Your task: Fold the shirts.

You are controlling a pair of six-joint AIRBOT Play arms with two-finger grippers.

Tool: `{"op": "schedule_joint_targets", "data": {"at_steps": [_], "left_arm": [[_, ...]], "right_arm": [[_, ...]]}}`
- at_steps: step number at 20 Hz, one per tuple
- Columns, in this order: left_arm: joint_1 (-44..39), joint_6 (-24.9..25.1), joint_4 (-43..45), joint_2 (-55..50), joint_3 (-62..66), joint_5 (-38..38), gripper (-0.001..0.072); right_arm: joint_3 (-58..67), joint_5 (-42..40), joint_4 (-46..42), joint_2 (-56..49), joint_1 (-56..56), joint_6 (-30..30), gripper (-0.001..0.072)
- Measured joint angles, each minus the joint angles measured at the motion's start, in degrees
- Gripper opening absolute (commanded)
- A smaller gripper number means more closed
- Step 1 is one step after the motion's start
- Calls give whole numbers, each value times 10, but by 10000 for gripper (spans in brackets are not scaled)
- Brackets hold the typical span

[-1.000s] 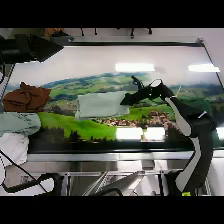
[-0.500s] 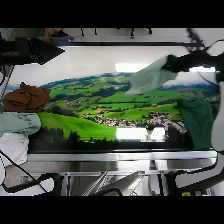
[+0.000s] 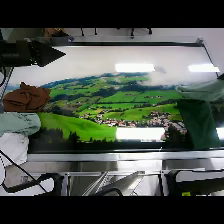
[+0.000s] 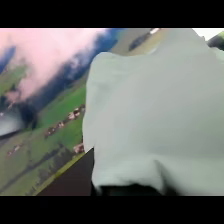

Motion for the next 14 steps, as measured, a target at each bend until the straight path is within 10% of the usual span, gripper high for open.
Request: {"op": "schedule_joint_targets", "data": {"at_steps": [14], "left_arm": [[0,14,0,0,0,-13,20]], "right_arm": [[2,55,-4,58,-89,-16,20]]}}
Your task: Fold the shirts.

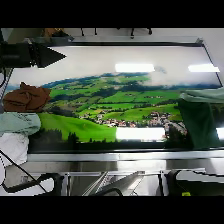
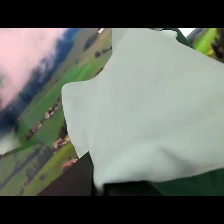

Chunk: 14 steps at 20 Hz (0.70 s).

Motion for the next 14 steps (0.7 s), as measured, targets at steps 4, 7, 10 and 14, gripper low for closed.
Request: {"op": "schedule_joint_targets", "data": {"at_steps": [4,7,10,14], "left_arm": [[0,5,0,0,0,0,20],[0,8,0,0,0,-2,20],[0,9,0,0,0,-5,20],[0,10,0,0,0,-12,20]], "right_arm": [[0,37,-7,1,-2,0,20],[-5,84,-35,-9,-2,0,21],[-28,112,-81,-14,-2,0,29],[-71,129,-131,-16,-2,1,186]]}}
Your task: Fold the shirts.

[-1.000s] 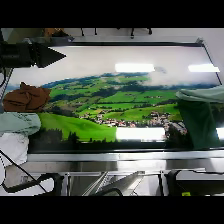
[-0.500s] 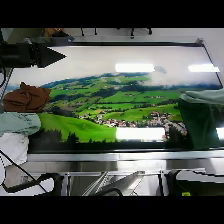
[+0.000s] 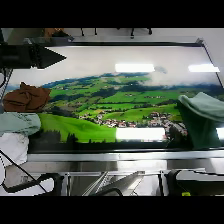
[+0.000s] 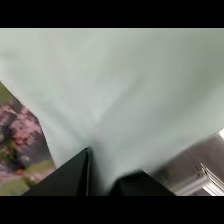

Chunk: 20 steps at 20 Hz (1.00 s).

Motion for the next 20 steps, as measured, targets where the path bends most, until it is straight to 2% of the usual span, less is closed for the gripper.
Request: {"op": "schedule_joint_targets", "data": {"at_steps": [6,9,10,11,16,20], "left_arm": [[0,0,0,0,0,-10,20],[0,0,0,0,0,-11,20],[0,0,0,0,0,-11,20],[0,0,0,0,0,-11,20],[0,-5,0,3,-6,-14,16],[-7,-10,45,66,-125,-6,17]], "right_arm": [[-31,3,-68,-1,0,1,189],[-34,-6,-72,-1,0,2,171],[-34,-12,-60,-2,0,1,40],[-35,-17,-46,-2,0,2,21],[-59,-64,87,15,56,-1,19],[-208,-139,134,98,214,-35,20]]}}
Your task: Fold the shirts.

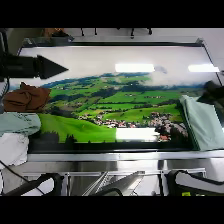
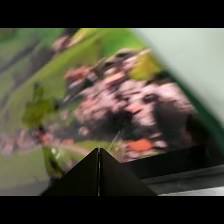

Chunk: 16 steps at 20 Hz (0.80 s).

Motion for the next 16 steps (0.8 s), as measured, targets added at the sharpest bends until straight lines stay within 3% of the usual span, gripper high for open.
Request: {"op": "schedule_joint_targets", "data": {"at_steps": [4,7,11,16], "left_arm": [[-40,0,100,120,-250,50,17],[-76,-2,137,198,-424,103,17],[-104,-5,155,272,-547,153,19],[-113,-16,161,340,-592,188,20]], "right_arm": [[-280,-131,15,127,206,3,19],[-423,-214,18,183,293,24,20],[-487,-266,30,207,330,32,20],[-505,-285,38,214,341,36,20]]}}
